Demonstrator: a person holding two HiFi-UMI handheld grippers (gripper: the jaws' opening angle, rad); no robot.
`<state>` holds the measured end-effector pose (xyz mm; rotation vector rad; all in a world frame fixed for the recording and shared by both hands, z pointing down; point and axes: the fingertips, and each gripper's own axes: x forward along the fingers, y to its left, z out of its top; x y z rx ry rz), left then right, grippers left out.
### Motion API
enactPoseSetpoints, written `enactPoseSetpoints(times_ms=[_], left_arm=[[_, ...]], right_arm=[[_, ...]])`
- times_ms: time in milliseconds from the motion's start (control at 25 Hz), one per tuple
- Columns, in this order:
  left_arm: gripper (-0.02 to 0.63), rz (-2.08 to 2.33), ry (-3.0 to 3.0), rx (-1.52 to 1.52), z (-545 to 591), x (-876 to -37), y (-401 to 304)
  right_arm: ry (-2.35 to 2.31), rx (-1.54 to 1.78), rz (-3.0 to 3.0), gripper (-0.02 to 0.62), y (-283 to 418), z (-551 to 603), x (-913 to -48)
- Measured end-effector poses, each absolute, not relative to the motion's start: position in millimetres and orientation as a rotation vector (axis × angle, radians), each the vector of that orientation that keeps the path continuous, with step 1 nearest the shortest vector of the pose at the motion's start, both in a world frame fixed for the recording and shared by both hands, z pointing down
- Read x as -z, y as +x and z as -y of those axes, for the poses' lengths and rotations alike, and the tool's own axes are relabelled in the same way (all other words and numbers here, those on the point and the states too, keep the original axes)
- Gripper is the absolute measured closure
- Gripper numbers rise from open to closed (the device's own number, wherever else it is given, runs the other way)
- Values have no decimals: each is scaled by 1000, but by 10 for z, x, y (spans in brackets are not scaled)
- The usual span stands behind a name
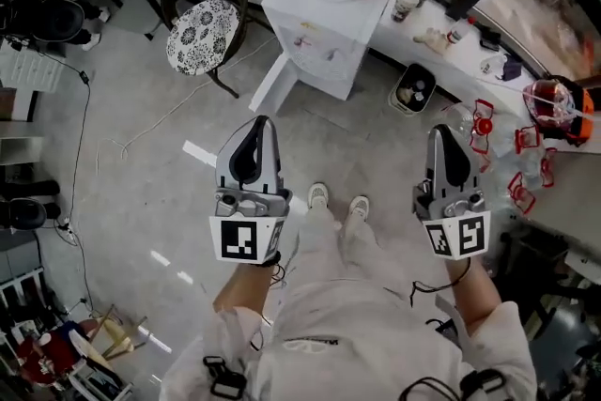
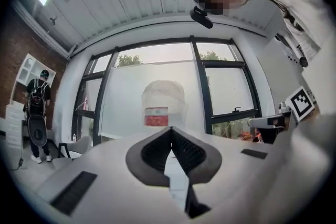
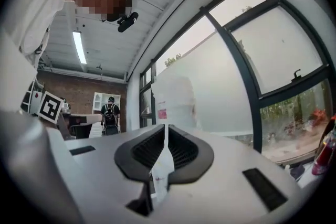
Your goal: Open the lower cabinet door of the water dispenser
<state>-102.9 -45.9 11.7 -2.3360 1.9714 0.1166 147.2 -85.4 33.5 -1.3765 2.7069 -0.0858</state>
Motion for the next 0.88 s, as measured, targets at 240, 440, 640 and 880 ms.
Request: enactPoseSetpoints(times_ms=[240,440,640,880], left_arm=[[603,-1928,-2336,-173,203,508,-919],[603,-1865,-2348,-167,69,657,-734],[603,-1828,-2361,-170,-43,695,-556],[603,-1797,-2379,-206,-98,769,-454]], right_arm=[[-1454,40,-2621,565,1952,521,300],[-1502,-18,-2590,574,2128,277,471],[-1481,-36,-2626,577,2111,111,518],[-1484,-47,-2615,577,2087,18,579]])
